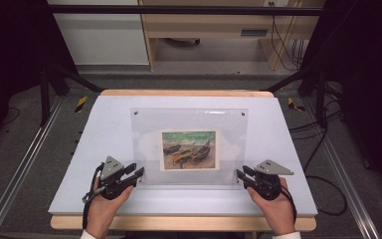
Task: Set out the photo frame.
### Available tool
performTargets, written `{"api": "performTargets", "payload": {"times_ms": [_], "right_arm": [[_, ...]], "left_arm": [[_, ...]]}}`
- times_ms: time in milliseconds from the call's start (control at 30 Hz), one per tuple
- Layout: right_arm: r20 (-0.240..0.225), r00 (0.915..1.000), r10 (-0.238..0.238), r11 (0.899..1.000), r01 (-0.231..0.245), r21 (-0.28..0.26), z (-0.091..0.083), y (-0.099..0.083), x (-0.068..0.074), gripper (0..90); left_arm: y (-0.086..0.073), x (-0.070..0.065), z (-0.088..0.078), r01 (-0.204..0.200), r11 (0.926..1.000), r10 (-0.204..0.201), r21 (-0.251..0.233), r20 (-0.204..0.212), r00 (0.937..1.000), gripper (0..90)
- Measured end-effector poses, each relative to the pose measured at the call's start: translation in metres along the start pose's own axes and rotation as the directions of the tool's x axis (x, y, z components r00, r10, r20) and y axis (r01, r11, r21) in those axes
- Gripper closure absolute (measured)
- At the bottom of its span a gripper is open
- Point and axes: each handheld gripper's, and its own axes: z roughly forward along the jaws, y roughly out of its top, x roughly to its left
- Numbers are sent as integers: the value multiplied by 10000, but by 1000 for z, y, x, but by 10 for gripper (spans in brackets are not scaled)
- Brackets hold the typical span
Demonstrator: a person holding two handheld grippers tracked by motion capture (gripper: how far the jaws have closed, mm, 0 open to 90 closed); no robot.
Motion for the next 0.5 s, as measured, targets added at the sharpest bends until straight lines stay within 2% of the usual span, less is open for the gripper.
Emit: {"api": "performTargets", "payload": {"times_ms": [500], "right_arm": [[25,10000,-68,10000,67,47,-2,-3,1,717]], "left_arm": [[-2,0,-3,-103,9999,103,92,23,9999,663]]}}
